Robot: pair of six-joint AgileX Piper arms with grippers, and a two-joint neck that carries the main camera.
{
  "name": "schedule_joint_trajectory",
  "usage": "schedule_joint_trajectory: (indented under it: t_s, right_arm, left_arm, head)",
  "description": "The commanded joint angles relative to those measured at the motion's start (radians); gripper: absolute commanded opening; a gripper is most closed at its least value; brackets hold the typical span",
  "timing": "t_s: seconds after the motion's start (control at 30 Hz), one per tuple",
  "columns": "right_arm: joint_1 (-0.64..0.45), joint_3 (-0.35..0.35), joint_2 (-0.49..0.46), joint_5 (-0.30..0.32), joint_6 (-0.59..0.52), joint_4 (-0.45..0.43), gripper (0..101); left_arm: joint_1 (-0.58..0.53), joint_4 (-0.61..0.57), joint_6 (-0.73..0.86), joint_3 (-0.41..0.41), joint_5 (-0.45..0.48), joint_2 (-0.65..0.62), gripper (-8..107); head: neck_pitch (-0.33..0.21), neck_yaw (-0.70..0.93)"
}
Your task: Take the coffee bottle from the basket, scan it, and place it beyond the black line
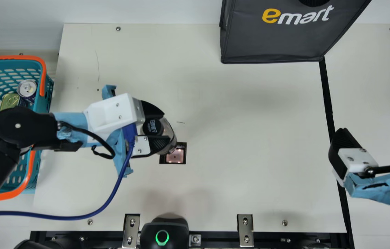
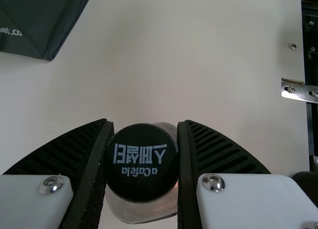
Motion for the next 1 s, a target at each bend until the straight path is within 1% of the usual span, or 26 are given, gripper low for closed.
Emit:
schedule_joint_trajectory:
  t_s: [0.0,0.23,0.97]
  right_arm:
    - [0.000,0.000,0.000,0.000,0.000,0.000,91]
    - [0.000,0.000,0.000,0.000,0.000,0.000,91]
    - [0.000,0.000,0.000,0.001,0.000,0.001,91]
  left_arm:
    - [0.001,-0.004,0.016,0.003,0.009,0.001,10]
    - [-0.002,-0.014,0.056,0.013,0.025,0.005,10]
    - [-0.058,-0.027,0.125,0.026,0.025,0.021,10]
  head:
    - [-0.027,0.002]
    - [-0.027,0.002]
    - [-0.027,0.002]
